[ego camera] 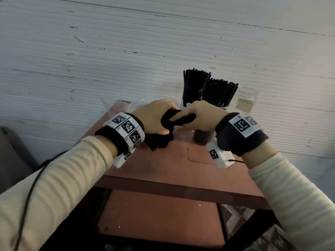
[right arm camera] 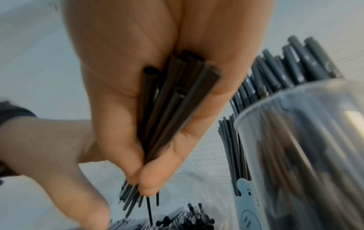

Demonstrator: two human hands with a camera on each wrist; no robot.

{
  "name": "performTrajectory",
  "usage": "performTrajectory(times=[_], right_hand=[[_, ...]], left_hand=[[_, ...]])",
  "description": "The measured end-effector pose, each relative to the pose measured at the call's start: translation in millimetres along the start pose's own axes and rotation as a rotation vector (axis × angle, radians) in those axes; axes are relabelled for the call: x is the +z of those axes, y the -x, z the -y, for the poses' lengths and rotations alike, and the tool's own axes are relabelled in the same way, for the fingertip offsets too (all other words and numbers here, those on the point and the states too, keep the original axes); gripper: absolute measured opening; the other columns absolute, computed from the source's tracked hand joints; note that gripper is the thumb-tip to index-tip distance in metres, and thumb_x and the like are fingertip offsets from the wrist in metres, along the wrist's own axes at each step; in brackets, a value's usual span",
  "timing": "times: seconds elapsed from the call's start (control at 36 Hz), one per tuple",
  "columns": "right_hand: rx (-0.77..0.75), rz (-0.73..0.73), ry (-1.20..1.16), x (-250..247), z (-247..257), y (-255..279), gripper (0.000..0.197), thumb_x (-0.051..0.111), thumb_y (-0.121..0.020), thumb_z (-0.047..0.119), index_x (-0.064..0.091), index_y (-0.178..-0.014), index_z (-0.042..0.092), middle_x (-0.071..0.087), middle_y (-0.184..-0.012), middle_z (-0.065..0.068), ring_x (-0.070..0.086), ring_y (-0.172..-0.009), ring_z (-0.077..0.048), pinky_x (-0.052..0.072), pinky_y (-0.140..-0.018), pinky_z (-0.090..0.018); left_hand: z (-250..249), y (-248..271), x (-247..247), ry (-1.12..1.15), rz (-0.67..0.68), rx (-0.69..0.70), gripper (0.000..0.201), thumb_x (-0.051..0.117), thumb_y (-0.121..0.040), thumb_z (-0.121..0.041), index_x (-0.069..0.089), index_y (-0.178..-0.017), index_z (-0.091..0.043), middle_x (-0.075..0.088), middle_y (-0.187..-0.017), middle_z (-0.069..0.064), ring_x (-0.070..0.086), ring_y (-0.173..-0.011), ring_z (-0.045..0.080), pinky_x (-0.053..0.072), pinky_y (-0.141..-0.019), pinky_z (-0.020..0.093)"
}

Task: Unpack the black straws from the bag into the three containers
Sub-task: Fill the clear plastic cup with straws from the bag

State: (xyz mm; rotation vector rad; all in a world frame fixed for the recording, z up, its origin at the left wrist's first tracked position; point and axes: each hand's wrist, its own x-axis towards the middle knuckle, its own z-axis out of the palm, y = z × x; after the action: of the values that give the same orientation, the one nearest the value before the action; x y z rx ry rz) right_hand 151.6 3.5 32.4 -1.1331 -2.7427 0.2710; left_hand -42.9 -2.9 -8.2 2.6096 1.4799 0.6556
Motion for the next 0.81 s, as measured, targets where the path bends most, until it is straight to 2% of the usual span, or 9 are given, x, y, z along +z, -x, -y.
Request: performTrajectory(times=[0.06,0.17,0.22,0.33,0.47,0.58,0.67,0.72,0.81], right_hand=[[-0.012,-0.009,-0.037,-5.1,-0.4,7.1,0.042,0.068,-0.084,0.012,0.067,-0.117,0.037,0.058,-0.082,0.021,0.053,-0.067,0.014,0.038,-0.065,-0.001],[-0.047,-0.092,-0.102,-15.9,-2.6,19.7,0.045,0.073,-0.081,0.014,0.066,-0.121,0.035,0.067,-0.108,0.017,0.059,-0.095,0.006,0.043,-0.088,-0.009],[-0.057,-0.192,-0.164,-26.0,-4.9,27.3,0.045,0.075,-0.082,0.021,0.064,-0.123,0.033,0.068,-0.114,0.013,0.060,-0.102,0.004,0.042,-0.094,-0.011],[-0.056,-0.545,-0.257,-46.1,-6.9,38.6,0.037,0.070,-0.085,0.038,0.064,-0.121,0.035,0.067,-0.111,0.012,0.060,-0.104,-0.001,0.047,-0.097,-0.024],[-0.156,-0.868,-0.331,-55.3,3.4,33.3,0.034,0.067,-0.087,0.026,0.063,-0.120,0.022,0.064,-0.114,0.005,0.062,-0.103,-0.006,0.053,-0.091,-0.030],[-0.201,-0.901,-0.255,-48.3,9.0,21.1,0.030,0.057,-0.092,0.017,0.063,-0.121,0.014,0.061,-0.115,0.007,0.060,-0.103,-0.003,0.048,-0.092,-0.018],[-0.169,-0.762,-0.135,-34.6,7.5,12.1,0.024,0.054,-0.094,0.017,0.068,-0.113,0.011,0.067,-0.108,0.002,0.057,-0.095,0.000,0.039,-0.087,-0.004],[-0.154,-0.610,-0.040,-21.5,4.5,7.7,0.023,0.054,-0.094,0.019,0.070,-0.108,0.011,0.069,-0.105,-0.001,0.059,-0.096,-0.006,0.040,-0.088,-0.008],[-0.147,-0.533,0.030,-5.3,2.9,4.4,0.026,0.055,-0.092,0.019,0.066,-0.114,0.013,0.066,-0.109,-0.003,0.056,-0.106,-0.016,0.040,-0.095,-0.023]], left_hand=[[-7.4,-8.1,5.3,-0.025,0.032,-0.017,0.038,0.077,-0.069,-0.022,0.061,-0.103,-0.017,0.063,-0.098,-0.002,0.060,-0.092,0.019,0.049,-0.083,0.037],[-13.6,-20.1,10.5,-0.028,-0.074,-0.084,0.009,0.068,-0.083,-0.033,0.062,-0.085,-0.027,0.063,-0.080,-0.009,0.064,-0.082,0.019,0.046,-0.069,0.031],[-18.9,-24.1,9.5,0.032,-0.134,-0.092,0.015,0.064,-0.088,-0.039,0.066,-0.087,-0.025,0.062,-0.079,-0.009,0.061,-0.080,0.014,0.044,-0.072,0.029],[-30.4,-32.0,8.1,0.257,-0.247,-0.180,0.033,0.061,-0.090,-0.047,0.051,-0.065,-0.027,0.055,-0.063,-0.008,0.056,-0.063,0.012,0.041,-0.063,0.027],[-52.3,-38.7,10.3,0.575,-0.297,-0.207,0.031,0.060,-0.092,-0.044,0.059,-0.074,-0.019,0.057,-0.048,-0.018,0.053,-0.046,-0.003,0.041,-0.052,0.008],[-68.0,-41.6,24.5,0.751,-0.234,-0.226,0.031,0.063,-0.090,-0.045,0.061,-0.071,-0.021,0.060,-0.053,-0.009,0.059,-0.056,0.006,0.051,-0.072,0.023],[-68.2,-40.3,40.1,0.846,-0.139,-0.303,0.030,0.070,-0.086,-0.040,0.066,-0.083,-0.010,0.067,-0.070,0.001,0.067,-0.068,0.011,0.052,-0.091,0.036],[-67.0,-38.7,48.0,0.863,-0.097,-0.321,0.042,0.074,-0.075,-0.044,0.069,-0.086,-0.003,0.071,-0.076,0.006,0.069,-0.081,0.019,0.049,-0.099,0.045],[-60.0,-39.0,56.4,0.862,-0.087,-0.378,0.037,0.071,-0.063,-0.041,0.069,-0.079,-0.007,0.071,-0.073,0.003,0.068,-0.090,0.020,0.044,-0.103,0.047]])
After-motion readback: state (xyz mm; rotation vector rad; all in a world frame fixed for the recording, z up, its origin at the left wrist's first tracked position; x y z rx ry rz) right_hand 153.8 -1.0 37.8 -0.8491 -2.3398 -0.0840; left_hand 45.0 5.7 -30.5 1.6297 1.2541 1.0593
